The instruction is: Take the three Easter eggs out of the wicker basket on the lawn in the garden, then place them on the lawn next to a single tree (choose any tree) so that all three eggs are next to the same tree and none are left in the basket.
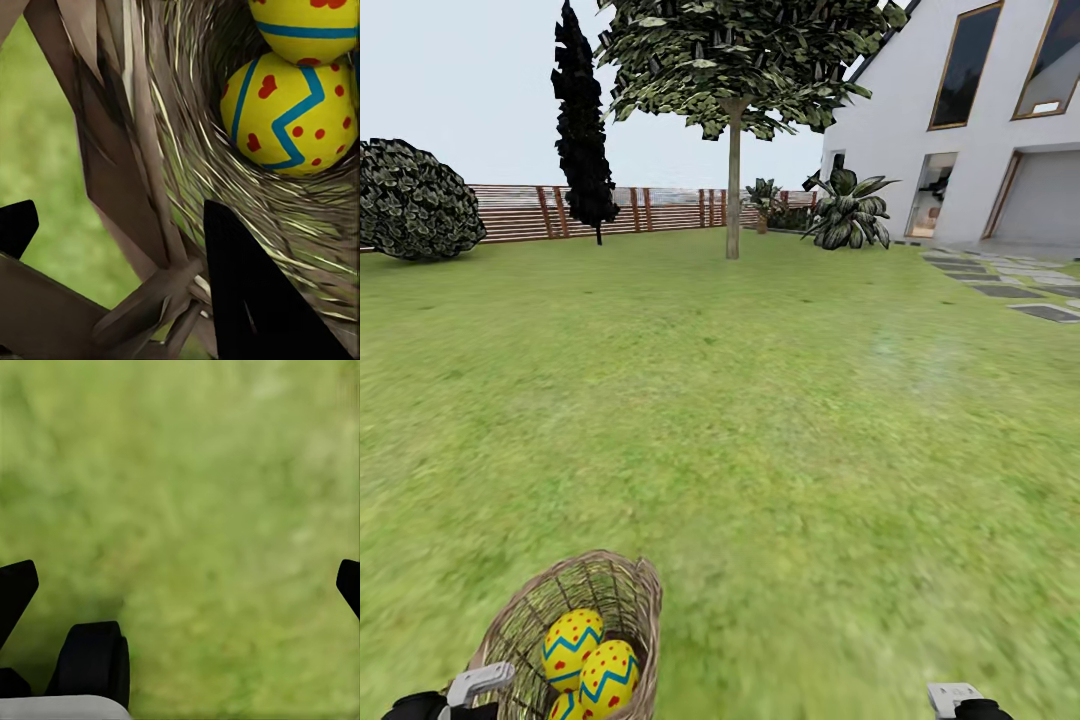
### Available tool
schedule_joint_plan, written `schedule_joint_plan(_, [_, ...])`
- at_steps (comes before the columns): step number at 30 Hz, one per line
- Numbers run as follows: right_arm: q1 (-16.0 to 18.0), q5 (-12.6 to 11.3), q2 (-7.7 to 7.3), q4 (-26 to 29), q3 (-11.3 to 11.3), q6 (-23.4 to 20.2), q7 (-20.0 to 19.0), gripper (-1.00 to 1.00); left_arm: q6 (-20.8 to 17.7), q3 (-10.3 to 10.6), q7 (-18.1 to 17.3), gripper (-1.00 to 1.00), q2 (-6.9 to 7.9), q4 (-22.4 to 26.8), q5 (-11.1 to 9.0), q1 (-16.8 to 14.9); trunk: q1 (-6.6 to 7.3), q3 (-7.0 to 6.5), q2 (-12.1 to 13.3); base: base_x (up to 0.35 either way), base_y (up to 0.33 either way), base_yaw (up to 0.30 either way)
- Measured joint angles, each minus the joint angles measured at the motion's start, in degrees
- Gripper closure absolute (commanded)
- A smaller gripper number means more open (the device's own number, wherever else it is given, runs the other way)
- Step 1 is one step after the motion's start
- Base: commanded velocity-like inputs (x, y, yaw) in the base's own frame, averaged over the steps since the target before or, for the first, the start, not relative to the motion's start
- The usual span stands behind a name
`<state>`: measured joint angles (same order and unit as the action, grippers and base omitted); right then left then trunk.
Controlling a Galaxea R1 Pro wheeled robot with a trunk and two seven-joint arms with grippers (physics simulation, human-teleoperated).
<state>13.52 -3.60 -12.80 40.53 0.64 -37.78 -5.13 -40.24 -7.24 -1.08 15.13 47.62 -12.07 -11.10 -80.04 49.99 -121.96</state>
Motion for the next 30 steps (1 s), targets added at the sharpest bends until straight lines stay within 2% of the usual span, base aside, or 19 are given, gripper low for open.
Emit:
schedule_joint_plan(1, [0.00, 0.00, 0.02, 0.00, 0.00, 0.01, 0.00, -1.00, 0.00, -0.02, -0.10, 1.00, -0.03, 0.05, 0.18, 0.00, 0.00, 0.00, 0.00, 0.000, 0.000, 0.000])
schedule_joint_plan(2, [0.01, -0.06, 1.01, -0.02, 0.01, 0.08, 0.02, -1.00, -0.51, -0.79, 0.03, 1.00, -1.00, 0.80, 2.16, -0.02, 0.01, 0.00, 0.00, 0.000, 0.000, 0.000])
schedule_joint_plan(3, [0.01, 0.01, 1.05, -0.01, 0.00, 0.08, 0.01, -1.00, -0.32, -0.27, 0.03, 1.00, -0.69, 0.64, 1.56, -0.01, 0.01, 0.00, 0.00, 0.000, 0.000, 0.000])
schedule_joint_plan(12, [0.00, 0.06, 1.14, -0.07, 0.00, 0.08, 0.05, -1.00, -0.31, -0.54, 0.06, 1.00, -0.80, 0.65, 1.73, -0.01, 0.01, 0.00, 0.00, 0.000, 0.000, 0.000])
schedule_joint_plan(13, [0.00, 0.04, 1.14, -0.08, 0.00, 0.08, 0.04, -1.00, -0.05, -0.53, 0.08, 1.00, -1.19, 0.64, 2.53, -0.01, 0.22, -0.18, 0.39, 0.000, 0.000, 0.000])
schedule_joint_plan(14, [0.00, 0.04, 1.14, -0.07, 0.00, 0.08, 0.06, -1.00, -0.02, 0.11, 0.08, 1.00, -1.25, 0.06, 2.10, 0.00, 0.43, -0.35, 0.79, 0.000, 0.000, 0.000])
schedule_joint_plan(27, [0.00, 0.07, 1.14, -0.08, 0.00, 0.08, 0.06, -1.00, -0.22, 0.07, -0.06, 1.00, -1.32, -0.04, 1.97, 0.04, 3.28, -2.68, 6.01, 0.000, 0.000, 0.000])
schedule_joint_plan(29, [0.00, 0.07, 1.14, -0.08, 0.00, 0.08, 0.06, -1.00, -0.16, 0.13, -1.17, 1.00, -1.41, 0.06, 2.20, 0.07, 3.72, -3.03, 6.81, 0.000, 0.000, 0.000])
schedule_joint_plan(30, [0.00, 0.08, 1.14, -0.08, 0.00, 0.08, 0.06, -1.00, -0.19, 0.06, -2.38, 1.00, -1.45, 0.13, 1.64, 0.07, 3.94, -3.21, 7.21, 0.000, 0.000, 0.000])
